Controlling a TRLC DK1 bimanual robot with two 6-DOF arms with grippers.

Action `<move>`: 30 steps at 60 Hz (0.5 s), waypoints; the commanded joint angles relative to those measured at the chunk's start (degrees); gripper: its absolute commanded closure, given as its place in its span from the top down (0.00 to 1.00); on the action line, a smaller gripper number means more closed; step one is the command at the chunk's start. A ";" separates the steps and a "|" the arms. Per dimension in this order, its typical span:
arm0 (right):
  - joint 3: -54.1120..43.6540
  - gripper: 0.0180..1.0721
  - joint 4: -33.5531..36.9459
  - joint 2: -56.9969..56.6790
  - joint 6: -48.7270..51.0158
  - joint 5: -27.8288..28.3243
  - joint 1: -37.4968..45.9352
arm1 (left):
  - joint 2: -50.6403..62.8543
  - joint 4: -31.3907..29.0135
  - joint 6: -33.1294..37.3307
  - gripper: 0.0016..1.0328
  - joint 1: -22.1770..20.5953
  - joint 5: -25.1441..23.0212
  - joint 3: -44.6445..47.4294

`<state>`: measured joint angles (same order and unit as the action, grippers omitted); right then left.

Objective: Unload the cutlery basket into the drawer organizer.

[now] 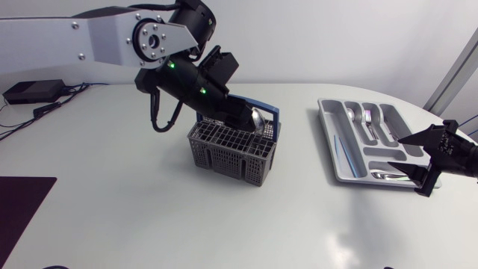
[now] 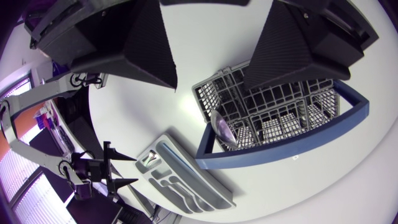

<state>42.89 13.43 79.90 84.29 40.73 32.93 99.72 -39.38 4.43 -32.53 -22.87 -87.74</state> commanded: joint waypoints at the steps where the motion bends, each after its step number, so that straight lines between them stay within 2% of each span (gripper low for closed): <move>1: -2.55 0.80 1.60 -3.61 -6.24 1.28 -1.29 | 1.53 2.20 -3.20 0.87 0.72 -1.65 -0.15; 12: -5.19 0.80 4.23 -10.46 -14.68 2.16 -4.80 | 2.85 8.44 -6.80 0.86 0.72 -2.35 0.56; 21: -8.18 0.80 4.76 -16.97 -22.59 2.07 -8.93 | 4.96 10.20 -7.41 0.86 0.37 -2.35 -0.06; 30: -12.92 0.80 4.94 -25.58 -27.51 1.02 -14.56 | 5.75 12.57 -8.91 0.76 0.63 -2.35 0.29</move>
<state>33.12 17.67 58.22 61.01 42.02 20.93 104.07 -28.01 -2.04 -32.25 -24.64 -87.72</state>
